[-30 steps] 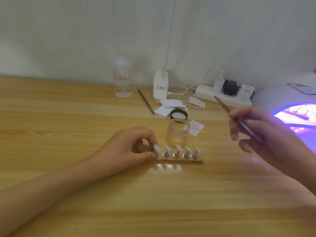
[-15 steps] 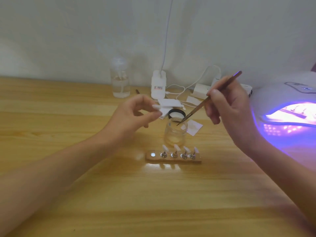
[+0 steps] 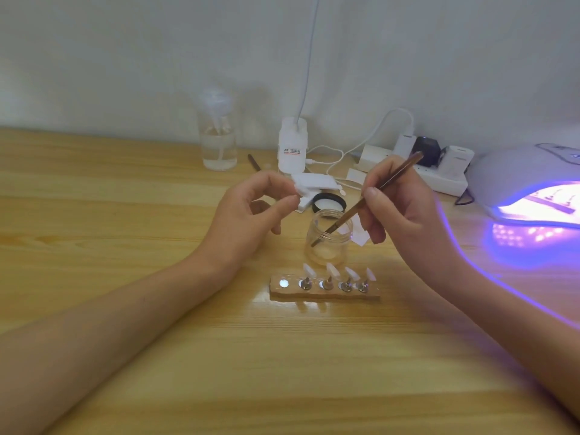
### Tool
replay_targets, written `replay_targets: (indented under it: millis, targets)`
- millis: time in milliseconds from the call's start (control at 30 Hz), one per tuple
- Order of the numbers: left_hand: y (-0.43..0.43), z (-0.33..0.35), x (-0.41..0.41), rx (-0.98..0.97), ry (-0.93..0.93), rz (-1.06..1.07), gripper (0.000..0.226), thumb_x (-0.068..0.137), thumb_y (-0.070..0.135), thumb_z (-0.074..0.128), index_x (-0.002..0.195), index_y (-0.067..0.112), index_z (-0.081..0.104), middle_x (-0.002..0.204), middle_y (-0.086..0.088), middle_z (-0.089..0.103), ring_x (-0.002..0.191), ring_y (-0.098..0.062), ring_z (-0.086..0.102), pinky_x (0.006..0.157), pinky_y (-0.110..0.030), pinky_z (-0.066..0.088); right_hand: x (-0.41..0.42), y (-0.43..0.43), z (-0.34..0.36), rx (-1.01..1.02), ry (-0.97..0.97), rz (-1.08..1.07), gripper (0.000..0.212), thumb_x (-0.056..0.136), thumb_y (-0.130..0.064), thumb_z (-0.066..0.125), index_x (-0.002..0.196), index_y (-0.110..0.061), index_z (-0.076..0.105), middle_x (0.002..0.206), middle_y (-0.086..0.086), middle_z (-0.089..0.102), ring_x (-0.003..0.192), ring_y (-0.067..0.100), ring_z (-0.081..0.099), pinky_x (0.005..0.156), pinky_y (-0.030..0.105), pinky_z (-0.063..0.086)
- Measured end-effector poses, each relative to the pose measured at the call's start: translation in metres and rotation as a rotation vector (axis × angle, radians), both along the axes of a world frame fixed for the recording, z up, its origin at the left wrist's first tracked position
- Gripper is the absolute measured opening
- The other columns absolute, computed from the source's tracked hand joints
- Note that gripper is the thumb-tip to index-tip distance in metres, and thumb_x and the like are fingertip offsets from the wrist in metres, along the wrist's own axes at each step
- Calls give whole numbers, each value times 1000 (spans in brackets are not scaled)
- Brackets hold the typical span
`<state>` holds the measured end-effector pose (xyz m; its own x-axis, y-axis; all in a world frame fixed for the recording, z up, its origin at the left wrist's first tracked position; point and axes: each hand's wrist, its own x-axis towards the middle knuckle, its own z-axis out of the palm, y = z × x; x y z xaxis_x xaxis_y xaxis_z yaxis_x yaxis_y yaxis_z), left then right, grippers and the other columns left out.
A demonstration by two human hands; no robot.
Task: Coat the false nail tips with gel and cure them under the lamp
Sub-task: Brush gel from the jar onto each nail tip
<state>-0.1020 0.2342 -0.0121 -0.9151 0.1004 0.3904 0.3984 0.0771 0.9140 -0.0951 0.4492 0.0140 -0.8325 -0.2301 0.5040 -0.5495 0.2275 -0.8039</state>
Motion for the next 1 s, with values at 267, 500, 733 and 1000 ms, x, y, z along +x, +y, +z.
replay_targets:
  millis: [267,500,733,1000]
  targets:
    - [0,-2,-1,-23,3,-26,16,85,22,73,81,36,67,88,14,68,58,-5,60,50,-15,43,-5,5,-5,-20,-80,12,5,94,-18,48,88,-19,49,59,2,57,47,16,49,51,26,43]
    - [0,-2,-1,-55,-26,-17,13,82,29,75,77,38,67,88,18,67,61,-4,61,51,-11,41,-9,10,-5,-154,-101,-4,10,92,-12,44,90,-14,54,56,-2,57,44,16,49,47,23,43]
    - [0,-1,2,-122,-21,-38,18,85,19,75,77,34,69,87,18,68,57,-4,57,56,-9,43,-13,28,-15,-521,-310,-92,9,89,-17,54,80,-17,53,54,2,54,44,15,48,42,20,39]
    - [-4,-1,3,-140,-46,-47,15,82,19,78,77,31,70,87,16,70,55,-6,56,56,-11,44,-14,26,-22,-584,-396,-42,14,90,-17,62,79,-21,54,58,-1,58,50,9,53,45,17,44]
